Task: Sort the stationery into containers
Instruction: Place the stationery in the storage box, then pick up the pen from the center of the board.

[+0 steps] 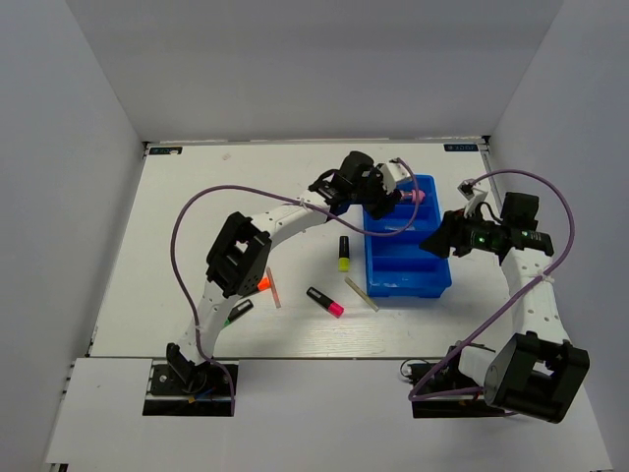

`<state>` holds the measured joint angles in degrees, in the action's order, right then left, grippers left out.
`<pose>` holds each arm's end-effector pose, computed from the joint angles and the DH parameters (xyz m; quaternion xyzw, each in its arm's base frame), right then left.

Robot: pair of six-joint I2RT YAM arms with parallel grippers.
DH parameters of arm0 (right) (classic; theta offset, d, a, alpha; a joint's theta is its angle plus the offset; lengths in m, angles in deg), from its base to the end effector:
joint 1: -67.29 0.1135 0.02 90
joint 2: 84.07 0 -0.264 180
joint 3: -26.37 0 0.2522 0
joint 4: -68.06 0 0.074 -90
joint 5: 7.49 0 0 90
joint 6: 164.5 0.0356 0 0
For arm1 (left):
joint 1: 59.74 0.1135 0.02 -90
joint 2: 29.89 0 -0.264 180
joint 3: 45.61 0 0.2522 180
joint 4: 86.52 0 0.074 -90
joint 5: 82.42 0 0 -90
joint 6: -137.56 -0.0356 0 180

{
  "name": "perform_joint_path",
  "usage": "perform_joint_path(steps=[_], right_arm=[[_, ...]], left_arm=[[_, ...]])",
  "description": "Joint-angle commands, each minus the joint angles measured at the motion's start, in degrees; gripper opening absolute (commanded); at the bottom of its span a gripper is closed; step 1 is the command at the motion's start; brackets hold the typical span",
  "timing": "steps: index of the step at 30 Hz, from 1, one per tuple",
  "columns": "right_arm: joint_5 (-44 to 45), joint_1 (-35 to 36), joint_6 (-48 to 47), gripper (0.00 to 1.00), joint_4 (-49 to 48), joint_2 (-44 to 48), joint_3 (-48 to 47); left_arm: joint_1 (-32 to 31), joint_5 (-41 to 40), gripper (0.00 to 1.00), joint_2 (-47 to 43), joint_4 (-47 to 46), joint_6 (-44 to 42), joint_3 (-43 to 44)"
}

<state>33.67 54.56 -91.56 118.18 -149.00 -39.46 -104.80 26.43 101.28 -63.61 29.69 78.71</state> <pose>0.2243 -0.0232 0.2828 -0.1762 0.8474 0.2930 0.4062 0.3717 -0.3887 0.2287 0.5155 0.6849 -0.2540 0.4479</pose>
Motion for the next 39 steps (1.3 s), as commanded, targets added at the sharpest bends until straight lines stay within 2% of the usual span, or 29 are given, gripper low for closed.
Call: perform_joint_path(steps=[1, 2, 3, 4, 5, 6, 7, 8, 9, 10, 12, 13, 14, 15, 16, 18, 19, 20, 21, 22, 24, 25, 26, 27, 28, 30, 32, 35, 39], right_arm=[[-2.49, -0.54, -0.96, 0.56, 0.64, 1.21, -1.27], [-3.53, -0.63, -2.26, 0.42, 0.82, 1.12, -1.10], [-5.02, -0.19, -3.32, 0.13, 1.34, 1.20, -1.19], [-7.82, -0.01, -6.90, 0.02, 3.17, 0.94, -1.19], [-10.29, 0.07, -10.24, 0.00, 5.02, 0.68, -1.54], [-15.62, 0.42, -18.11, 0.01, 6.95, 0.50, -1.71], [-20.02, 1.12, -30.45, 0.14, 17.15, -1.06, -2.59], [-20.85, 2.52, -35.88, 0.25, 20.82, -1.78, -3.55], [-21.47, 3.41, -46.90, 0.34, 23.38, -2.48, -3.73], [-19.73, 6.63, -48.58, 0.43, 27.76, -4.84, -4.43], [-14.83, 9.90, -49.30, 0.44, 27.46, -7.22, -5.40], [-10.01, 16.88, -47.91, 0.46, 25.10, -8.54, -5.41], [-7.96, 19.21, -46.85, 0.46, 21.77, -9.16, -5.32], [-2.80, 21.76, -41.96, 0.46, 19.30, -9.51, -4.62], [3.08, 26.74, -35.13, 0.45, 13.53, -8.82, -4.18], [13.56, 34.24, -23.50, 0.46, 3.13, -8.73, -3.74], [22.73, 40.36, -14.76, 0.48, -1.51, -10.03, -4.52], [25.96, 41.98, -11.28, 0.50, -2.16, -11.18, -7.05], [28.25, 44.78, -9.33, 0.52, -1.56, -14.23, -8.99], [33.49, 46.29, -4.35, 0.52, 0.45, -18.00, -16.14], [35.30, 50.51, -1.85, 0.52, 2.92, -23.19, -20.50], [40.96, 51.48, 1.99, 0.53, 3.80, -26.27, -26.09], [43.02, 52.54, 2.99, 0.56, 4.85, -28.04, -27.98], [46.61, 54.46, 4.39, 0.67, 4.60, -30.93, -29.39], [48.03, 54.74, 7.19, 0.69, 4.51, -33.57, -32.71], [57.32, 55.44, 15.70, 0.69, 5.38, -38.07, -35.27], [62.69, 55.45, 24.12, 0.69, 7.75, -44.73, -42.72], [64.39, 55.27, 27.77, 0.64, 14.52, -49.59, -49.42], [66.59, 56.06, 33.14, 0.56, 13.39, -51.26, -48.39]], left_arm=[[-0.12, -1.01, 0.27, -4.34, -1.33, 1.26, 1.32], [-0.12, -1.36, 0.11, -6.18, -1.32, 3.26, 0.28], [-0.12, -2.58, 0.00, -7.59, -0.98, 4.15, -0.52], [-0.12, -3.11, 0.00, -11.52, -1.84, 5.38, -1.83], [-0.12, -3.47, 0.00, -15.91, -2.20, 8.43, -8.46], [-0.03, -5.56, 0.00, -18.56, -2.29, 11.25, -10.96], [-0.29, -9.41, 0.00, -20.94, -1.60, 13.02, -15.77], [-0.29, -14.58, 0.11, -28.53, 1.63, 17.38, -19.73], [-0.21, -17.16, 0.24, -30.87, 6.88, 23.17, -21.51], [-0.03, -21.88, 0.34, -33.33, 9.72, 27.93, -24.92], [0.67, -28.24, 0.37, -41.77, 21.73, 36.09, -32.46], [1.11, -33.65, 0.43, -43.79, 24.14, 38.15, -34.87], [1.29, -36.05, 0.55, -49.99, 26.25, 40.35, -37.06], [1.38, -38.17, 0.55, -51.97, 32.54, 42.54, -43.61], [1.38, -41.23, 0.59, -53.81, 34.51, 48.74, -45.51], [2.08, -44.68, 0.71, -61.20, 41.88, 54.22, -51.72], [2.60, -48.61, 0.78, -65.04, 43.48, 58.08, -53.16], [2.95, -49.60, 0.84, -68.73, 46.20, 59.60, -55.78], [3.22, -50.40, 0.96, -70.51, 47.44, 63.01, -56.85], [3.83, -50.75, 0.98, -74.01, 48.67, 65.13, -60.43], [4.45, -50.49, 0.99, -78.60, 48.77, 66.73, -62.39], [4.71, -50.23, 0.99, -81.84, 48.60, 67.52, -64.57], [4.89, -50.75, 0.99, -82.91, 49.29, 67.87, -65.03], [5.50, -50.84, 0.99, -83.36, 49.56, 67.96, -65.38], [5.77, -51.19, 0.99, -84.06, 51.57, 68.84, -66.08], [6.29, -51.64, 0.95, -85.37, 53.16, 70.51, -66.79], [6.39, -51.90, 0.91, -87.13, 53.87, 71.13, -67.75], [6.39, -52.07, 0.89, -91.00, 52.47, 70.16, -70.12], [6.47, -52.42, 0.89, -94.96, 52.90, 68.93, -71.45]])
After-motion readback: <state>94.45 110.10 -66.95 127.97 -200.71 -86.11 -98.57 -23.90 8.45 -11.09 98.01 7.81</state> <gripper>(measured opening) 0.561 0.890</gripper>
